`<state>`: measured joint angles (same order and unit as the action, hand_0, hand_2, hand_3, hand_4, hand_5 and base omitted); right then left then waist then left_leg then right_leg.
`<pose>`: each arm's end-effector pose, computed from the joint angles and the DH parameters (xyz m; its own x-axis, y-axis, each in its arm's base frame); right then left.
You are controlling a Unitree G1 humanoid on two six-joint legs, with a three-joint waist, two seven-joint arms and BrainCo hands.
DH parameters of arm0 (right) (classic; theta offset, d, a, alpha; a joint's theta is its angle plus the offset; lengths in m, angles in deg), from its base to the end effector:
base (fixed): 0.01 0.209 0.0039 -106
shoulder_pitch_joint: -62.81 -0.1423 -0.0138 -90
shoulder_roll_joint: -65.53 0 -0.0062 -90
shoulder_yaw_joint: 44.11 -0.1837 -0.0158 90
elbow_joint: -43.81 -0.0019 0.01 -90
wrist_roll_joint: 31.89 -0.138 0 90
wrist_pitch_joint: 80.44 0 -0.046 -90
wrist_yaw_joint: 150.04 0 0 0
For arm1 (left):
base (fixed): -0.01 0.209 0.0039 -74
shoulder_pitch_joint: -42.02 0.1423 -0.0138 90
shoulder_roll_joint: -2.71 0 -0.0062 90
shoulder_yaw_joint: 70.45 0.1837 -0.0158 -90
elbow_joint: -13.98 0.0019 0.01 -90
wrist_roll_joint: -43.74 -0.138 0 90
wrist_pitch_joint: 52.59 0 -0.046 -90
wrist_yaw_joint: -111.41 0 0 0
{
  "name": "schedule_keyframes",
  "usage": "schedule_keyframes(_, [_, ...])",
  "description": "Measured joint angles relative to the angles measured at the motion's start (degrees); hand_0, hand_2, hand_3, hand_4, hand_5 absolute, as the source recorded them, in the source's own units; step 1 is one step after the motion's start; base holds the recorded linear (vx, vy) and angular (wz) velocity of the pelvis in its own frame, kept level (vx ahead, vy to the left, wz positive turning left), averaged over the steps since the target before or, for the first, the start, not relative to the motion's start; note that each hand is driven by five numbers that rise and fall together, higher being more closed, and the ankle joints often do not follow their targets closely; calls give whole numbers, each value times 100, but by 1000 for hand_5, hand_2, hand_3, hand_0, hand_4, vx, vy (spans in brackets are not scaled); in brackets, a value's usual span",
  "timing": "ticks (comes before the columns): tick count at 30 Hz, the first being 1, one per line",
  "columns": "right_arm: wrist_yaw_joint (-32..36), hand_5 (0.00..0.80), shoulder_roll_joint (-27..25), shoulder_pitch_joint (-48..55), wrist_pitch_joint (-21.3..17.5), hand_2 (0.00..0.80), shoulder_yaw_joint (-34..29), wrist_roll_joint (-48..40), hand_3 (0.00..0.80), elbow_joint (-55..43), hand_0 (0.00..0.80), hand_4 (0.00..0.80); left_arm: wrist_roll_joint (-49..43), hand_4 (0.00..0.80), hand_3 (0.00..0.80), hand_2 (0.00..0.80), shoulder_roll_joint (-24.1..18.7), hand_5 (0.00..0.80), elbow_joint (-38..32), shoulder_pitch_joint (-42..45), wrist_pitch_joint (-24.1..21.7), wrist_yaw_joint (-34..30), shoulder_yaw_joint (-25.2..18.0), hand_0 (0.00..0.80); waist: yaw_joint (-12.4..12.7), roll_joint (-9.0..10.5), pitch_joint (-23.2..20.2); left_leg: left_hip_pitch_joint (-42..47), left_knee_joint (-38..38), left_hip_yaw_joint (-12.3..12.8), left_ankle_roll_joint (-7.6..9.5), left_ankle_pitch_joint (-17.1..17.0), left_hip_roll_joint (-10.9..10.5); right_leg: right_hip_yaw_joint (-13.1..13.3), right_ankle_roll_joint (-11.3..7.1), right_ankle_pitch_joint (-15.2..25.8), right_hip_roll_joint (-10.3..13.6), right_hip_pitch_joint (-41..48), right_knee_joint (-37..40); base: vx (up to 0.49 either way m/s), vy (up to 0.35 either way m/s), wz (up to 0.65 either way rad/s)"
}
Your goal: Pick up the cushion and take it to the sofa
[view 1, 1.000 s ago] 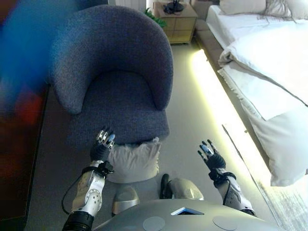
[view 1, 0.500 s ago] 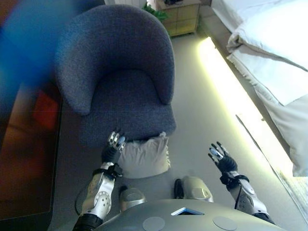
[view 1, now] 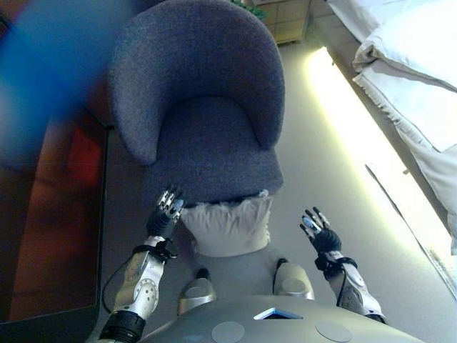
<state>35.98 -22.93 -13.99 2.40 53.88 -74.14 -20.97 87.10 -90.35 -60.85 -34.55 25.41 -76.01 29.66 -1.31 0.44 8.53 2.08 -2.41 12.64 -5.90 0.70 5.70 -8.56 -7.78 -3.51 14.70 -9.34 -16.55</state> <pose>0.1137 -0.2038 -0.0591 0.8664 -0.0022 -0.4993 0.2299 0.8895 0.3949 0.1310 0.2094 -0.0289 0.9573 -0.0506 -0.2848 -0.0691 0.9161 -0.3950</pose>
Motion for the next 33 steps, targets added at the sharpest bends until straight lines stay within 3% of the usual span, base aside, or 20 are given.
schedule_keyframes(3, [-59, 0, -41, -326, -112, 0, 178, 278, 0, 11, 0, 0, -210, 0, 0, 0, -239, 0, 49, -216, -1, 106, 11, 0, 82, 133, 150, -657, -740, -35, 43, 319, -2, 49, 27, 10, 118, -481, -155, -233, -125, -19])
schedule_keyframes(6, [-75, 0, -186, -1042, -141, 0, 370, 504, 0, 172, 0, 0, -211, 0, 0, 0, -493, 0, 99, -918, -18, 362, 99, 0, 82, 145, 629, -1709, -1553, -236, 83, 427, 93, 50, 78, 249, 111, -1169, -243, -164, -169, 1])
schedule_keyframes(9, [-198, 0, -365, -1666, -140, 0, 403, 564, 0, 286, 0, 0, -269, 0, 0, 0, -471, 0, 229, -1554, -63, 675, 222, 0, 84, 55, 1194, -2270, -2010, -359, 77, 457, 205, 22, 135, 322, 85, -1555, -434, -90, -167, 6])
schedule_keyframes(14, [-420, 0, -520, -2152, -161, 0, 455, 563, 0, 281, 0, 0, -450, 0, 0, 0, -336, 0, 485, -2096, -235, 1104, 551, 0, 64, 4, 1753, -2960, -2468, -521, 66, 521, 376, -85, 303, 155, 63, -2142, -1052, -76, -95, 15])
schedule_keyframes(16, [-520, 0, -673, -2167, -180, 0, 596, 558, 0, 288, 0, 0, -463, 0, 0, 0, -258, 0, 725, -2314, -330, 1159, 733, 0, 43, -84, 1875, -3223, -2565, -425, 48, 447, 522, -278, 328, -26, 168, -2358, -1354, -41, 4, 56])
schedule_keyframes(18, [-601, 0, -694, -2454, -162, 0, 704, 559, 0, 571, 0, 0, -630, 0, 0, 0, -196, 0, 1017, -2528, -481, 1276, 781, 0, 81, -37, 1946, -3533, -2743, -538, 29, 397, 474, -250, 366, -146, 205, -2713, -1646, -118, 100, 25])
schedule_keyframes(22, [-768, 0, -845, -3753, 1, 0, 779, 558, 0, 944, 0, 0, -815, 0, 0, 0, -209, 0, 1346, -2967, -506, 1786, 903, 0, 214, 11, 2105, -4255, -3606, -853, -39, 766, 406, 99, 399, -149, 169, -3518, -2213, -83, 89, -33])
schedule_keyframes(28, [-783, 0, -1030, -4705, 223, 0, 816, 561, 0, 1340, 0, 0, -885, 0, 0, 0, -211, 0, 1769, -3989, -514, 2113, 892, 0, 212, -47, 2148, -5208, -4807, -886, 93, 1154, 516, 51, 384, -570, 519, -4269, -3347, -22, 8, 18])
schedule_keyframes(33, [-792, 0, -1084, -5006, 321, 0, 845, 563, 0, 1464, 0, 0, -847, 0, 0, 0, -219, 0, 1957, -4118, -498, 2124, 839, 0, 218, -64, 2152, -6018, -5666, -1013, 119, 1404, 512, 217, 410, -848, 659, -5073, -4224, 37, 2, 9])
